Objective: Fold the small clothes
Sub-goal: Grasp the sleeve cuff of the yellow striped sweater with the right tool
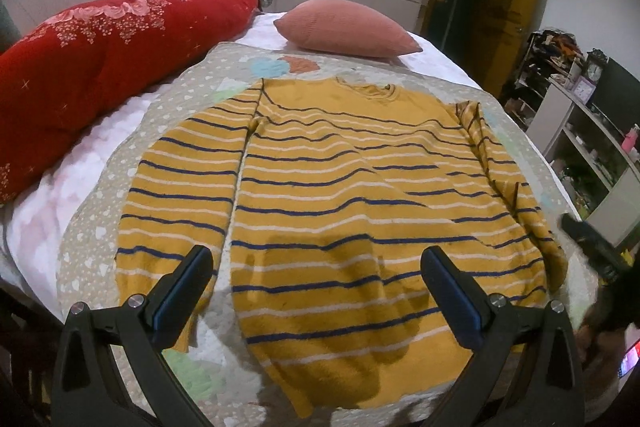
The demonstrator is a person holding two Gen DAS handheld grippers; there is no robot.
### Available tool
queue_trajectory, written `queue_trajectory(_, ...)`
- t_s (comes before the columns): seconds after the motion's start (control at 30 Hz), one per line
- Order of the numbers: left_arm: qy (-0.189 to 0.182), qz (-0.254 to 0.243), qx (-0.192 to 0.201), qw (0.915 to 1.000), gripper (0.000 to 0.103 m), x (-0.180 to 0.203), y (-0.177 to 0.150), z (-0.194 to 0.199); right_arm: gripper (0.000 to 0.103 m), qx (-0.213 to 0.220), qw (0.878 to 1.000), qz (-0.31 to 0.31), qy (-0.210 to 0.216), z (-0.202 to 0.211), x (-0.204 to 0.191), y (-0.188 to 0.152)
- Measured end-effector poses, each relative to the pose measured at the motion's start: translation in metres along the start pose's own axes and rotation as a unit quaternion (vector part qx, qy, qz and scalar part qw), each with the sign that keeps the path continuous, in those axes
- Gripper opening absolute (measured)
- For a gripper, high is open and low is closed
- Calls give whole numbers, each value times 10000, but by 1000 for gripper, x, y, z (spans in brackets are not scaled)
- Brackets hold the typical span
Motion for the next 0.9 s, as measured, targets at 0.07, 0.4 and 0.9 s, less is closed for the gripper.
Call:
queue_trajectory(0.07, -48, 50, -35, 10000, 103, -2, -3, -2, 103, -154, 9990, -249, -337, 9, 30, -1)
queue_trajectory(0.4, -58, 31, -229, 9997, 103, -5, -12, -15, 96, -646, 9960, 84, -619, -12, 38, -10)
queue_trajectory(0.9, 140, 404, -482, 9979, 103, -34, -18, -23, 9, -475, 9729, -1107, -1975, -48, 160, 36)
Point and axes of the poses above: each gripper's, at about its wrist camera, not at the fingertips, and z roughly against the way its jaws point, x to its right, y to its top, the point moved 8 cm from there along -z, roughly the way its jaws point, and after that the axes turned 1 degree about x, right-handed, at the moved point
